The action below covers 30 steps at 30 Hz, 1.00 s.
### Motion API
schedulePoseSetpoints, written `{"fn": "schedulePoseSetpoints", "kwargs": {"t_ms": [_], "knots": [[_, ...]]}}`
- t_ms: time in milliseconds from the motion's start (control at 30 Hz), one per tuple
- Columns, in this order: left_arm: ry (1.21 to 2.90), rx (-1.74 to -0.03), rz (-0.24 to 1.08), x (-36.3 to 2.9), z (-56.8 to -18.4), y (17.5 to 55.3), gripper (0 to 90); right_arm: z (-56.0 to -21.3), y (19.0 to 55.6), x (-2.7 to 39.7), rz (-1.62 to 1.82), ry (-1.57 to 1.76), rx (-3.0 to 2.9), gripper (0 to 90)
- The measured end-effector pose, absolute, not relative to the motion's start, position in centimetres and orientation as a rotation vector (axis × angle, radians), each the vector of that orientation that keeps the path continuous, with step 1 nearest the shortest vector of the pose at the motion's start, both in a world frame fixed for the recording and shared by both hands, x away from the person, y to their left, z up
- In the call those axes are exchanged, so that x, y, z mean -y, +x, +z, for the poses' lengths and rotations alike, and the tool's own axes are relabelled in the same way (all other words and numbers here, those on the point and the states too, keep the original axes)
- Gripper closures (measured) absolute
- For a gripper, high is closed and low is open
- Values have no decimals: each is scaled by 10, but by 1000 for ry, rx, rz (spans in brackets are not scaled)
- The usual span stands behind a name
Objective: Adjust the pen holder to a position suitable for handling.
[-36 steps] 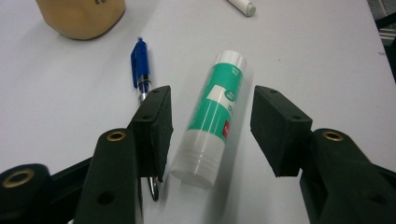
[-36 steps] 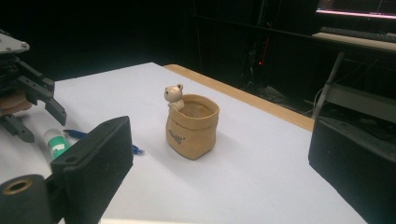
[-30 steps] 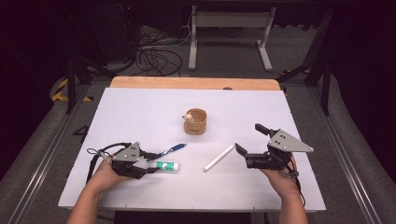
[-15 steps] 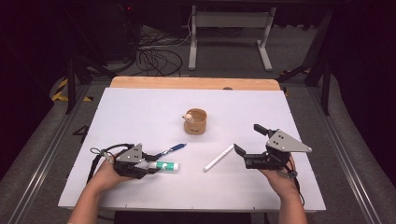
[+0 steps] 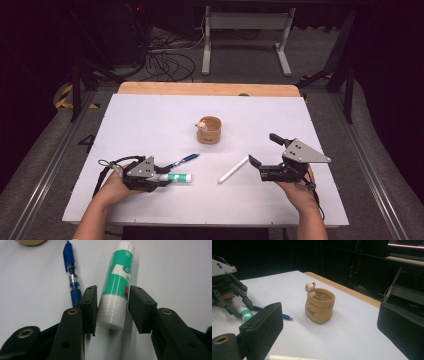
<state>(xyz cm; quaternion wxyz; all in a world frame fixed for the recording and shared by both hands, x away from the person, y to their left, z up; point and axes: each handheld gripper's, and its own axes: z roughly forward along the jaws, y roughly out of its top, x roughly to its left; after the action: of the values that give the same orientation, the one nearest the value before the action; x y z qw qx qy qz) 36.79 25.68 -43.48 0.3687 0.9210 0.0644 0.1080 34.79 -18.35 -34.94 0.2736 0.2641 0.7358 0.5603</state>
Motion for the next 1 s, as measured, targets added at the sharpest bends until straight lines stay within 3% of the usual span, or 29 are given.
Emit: {"fn": "schedulePoseSetpoints", "kwargs": {"t_ms": [67,467,733,1000], "knots": [[2370,-154,276,-256,-435,368,634,-350,348,183,1503,711,-1981,71],[2381,-145,291,-254,-434,365,647,-350,347,181,1496,699,-1990,76],[2323,-253,283,-247,-422,361,649,-351,346,173,1424,647,-1989,95],[2266,-306,228,-233,-412,355,649,-354,344,161,1338,580,-2008,213]]}}
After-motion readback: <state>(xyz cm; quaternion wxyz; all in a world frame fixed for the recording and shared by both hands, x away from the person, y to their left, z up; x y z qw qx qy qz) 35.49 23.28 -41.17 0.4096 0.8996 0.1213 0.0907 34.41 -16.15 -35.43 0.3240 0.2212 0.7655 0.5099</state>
